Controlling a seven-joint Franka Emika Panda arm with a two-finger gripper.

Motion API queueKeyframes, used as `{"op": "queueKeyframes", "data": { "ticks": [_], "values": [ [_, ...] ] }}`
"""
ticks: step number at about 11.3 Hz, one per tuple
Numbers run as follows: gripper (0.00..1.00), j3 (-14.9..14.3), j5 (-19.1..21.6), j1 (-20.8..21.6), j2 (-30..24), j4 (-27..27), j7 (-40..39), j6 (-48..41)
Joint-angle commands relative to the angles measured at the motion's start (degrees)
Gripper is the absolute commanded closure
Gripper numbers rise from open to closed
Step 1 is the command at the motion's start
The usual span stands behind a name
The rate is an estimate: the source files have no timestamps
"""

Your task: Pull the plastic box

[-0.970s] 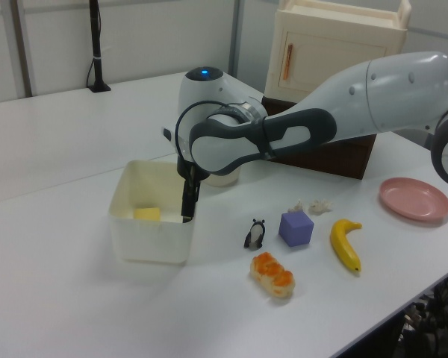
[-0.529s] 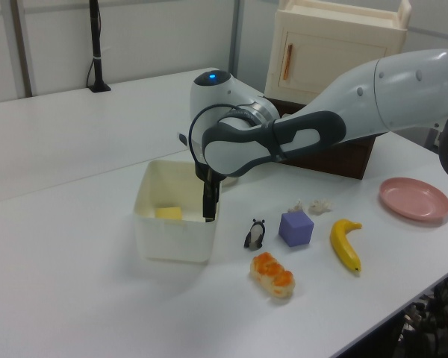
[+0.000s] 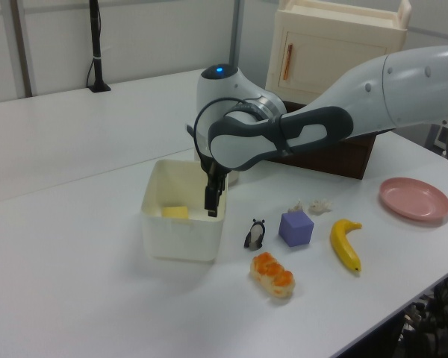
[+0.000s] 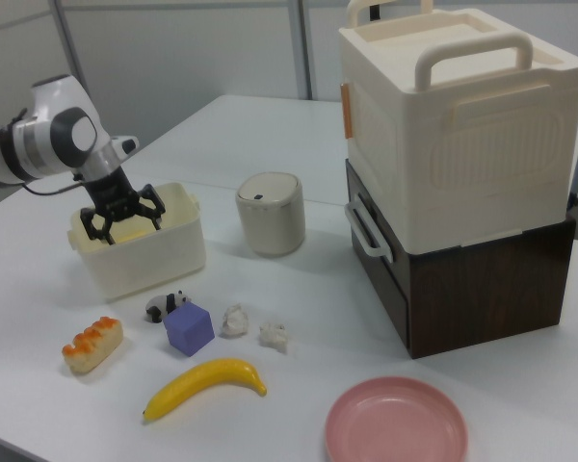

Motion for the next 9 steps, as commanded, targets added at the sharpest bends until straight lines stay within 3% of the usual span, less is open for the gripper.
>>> {"op": "queueKeyframes", "data": {
  "ticks": [1,3,5,6,7,9],
  "values": [
    [0.00,0.26,1.81,0.94,-3.62,3.05,20.71,0.02],
    [0.00,-0.26,6.29,-0.20,-9.92,3.06,29.71,-4.60],
    [0.00,-0.27,8.49,-5.72,-17.31,3.41,31.15,-18.55],
    [0.00,0.26,9.90,-10.53,-20.30,3.41,31.24,-23.49],
    [0.00,0.35,11.91,-15.10,-22.42,3.41,31.85,-25.54],
    [0.00,0.35,14.04,-19.53,-23.24,3.41,32.21,-25.56]
  ]
}}
